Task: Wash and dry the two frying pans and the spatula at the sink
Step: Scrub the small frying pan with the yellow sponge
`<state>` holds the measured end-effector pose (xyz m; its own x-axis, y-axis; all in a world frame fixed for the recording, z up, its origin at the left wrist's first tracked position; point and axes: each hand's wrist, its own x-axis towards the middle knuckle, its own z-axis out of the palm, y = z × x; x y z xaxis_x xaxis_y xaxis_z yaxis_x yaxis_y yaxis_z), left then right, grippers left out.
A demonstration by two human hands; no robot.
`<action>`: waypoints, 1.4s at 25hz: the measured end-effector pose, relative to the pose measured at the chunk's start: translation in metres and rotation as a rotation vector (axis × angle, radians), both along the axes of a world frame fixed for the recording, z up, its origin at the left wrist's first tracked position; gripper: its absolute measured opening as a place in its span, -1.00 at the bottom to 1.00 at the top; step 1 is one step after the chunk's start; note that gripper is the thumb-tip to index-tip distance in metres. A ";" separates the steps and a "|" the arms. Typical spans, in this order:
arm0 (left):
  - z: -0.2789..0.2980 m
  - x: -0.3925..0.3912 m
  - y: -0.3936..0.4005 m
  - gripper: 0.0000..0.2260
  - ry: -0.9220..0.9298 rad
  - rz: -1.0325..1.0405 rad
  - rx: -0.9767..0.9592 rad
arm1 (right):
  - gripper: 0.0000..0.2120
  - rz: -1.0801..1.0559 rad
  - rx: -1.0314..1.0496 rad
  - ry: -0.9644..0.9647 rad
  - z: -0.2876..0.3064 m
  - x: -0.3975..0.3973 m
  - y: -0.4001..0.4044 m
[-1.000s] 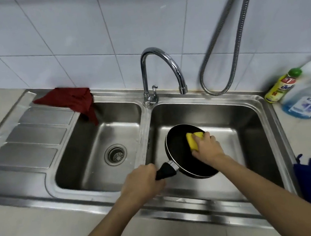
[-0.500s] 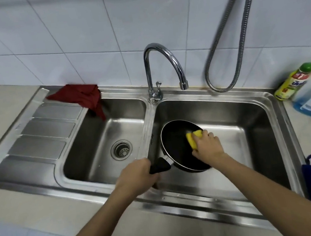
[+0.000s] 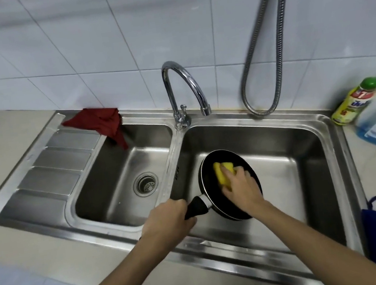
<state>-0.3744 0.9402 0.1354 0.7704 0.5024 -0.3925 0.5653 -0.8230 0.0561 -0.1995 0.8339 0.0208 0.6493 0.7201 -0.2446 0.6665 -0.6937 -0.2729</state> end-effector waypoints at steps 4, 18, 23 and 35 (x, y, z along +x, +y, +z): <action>-0.005 0.001 0.007 -0.77 -0.032 0.102 -0.047 | -0.41 0.052 -0.163 0.097 -0.002 0.018 -0.026; -0.008 -0.002 0.019 -0.72 0.030 0.082 -0.045 | -0.48 0.083 -0.109 0.503 -0.007 -0.007 -0.002; -0.015 -0.003 0.000 -0.68 0.084 0.004 -0.052 | -0.42 0.056 0.118 0.390 -0.013 -0.013 0.021; -0.008 0.011 0.006 -0.75 0.113 -0.099 0.063 | -0.50 0.166 0.093 0.175 -0.015 -0.008 0.040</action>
